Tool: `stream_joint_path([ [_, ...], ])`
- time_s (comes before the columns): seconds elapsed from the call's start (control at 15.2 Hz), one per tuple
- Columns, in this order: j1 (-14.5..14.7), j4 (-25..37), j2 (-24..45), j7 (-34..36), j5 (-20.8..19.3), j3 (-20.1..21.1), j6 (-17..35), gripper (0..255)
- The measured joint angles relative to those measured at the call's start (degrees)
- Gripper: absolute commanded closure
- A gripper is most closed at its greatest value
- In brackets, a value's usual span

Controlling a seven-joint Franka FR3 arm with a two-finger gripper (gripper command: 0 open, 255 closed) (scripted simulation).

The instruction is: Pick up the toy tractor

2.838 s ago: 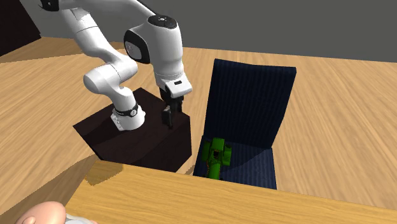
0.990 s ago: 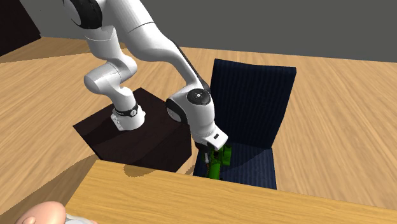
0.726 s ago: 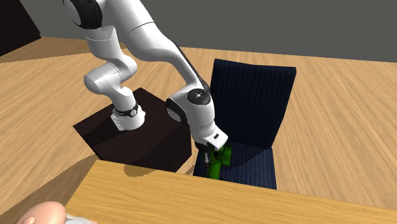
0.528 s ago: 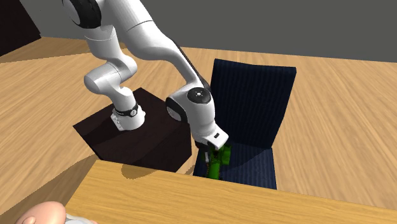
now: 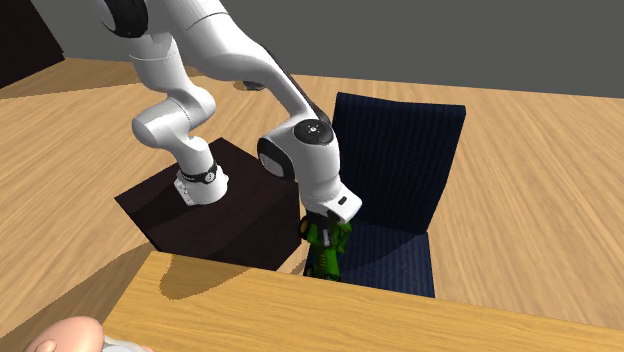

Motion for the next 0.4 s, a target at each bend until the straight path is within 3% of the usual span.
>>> stream_joint_path([
  [0.4, 0.0, 1.2, -3.0, 0.6, -0.7, -0.1, -4.1, 255],
])
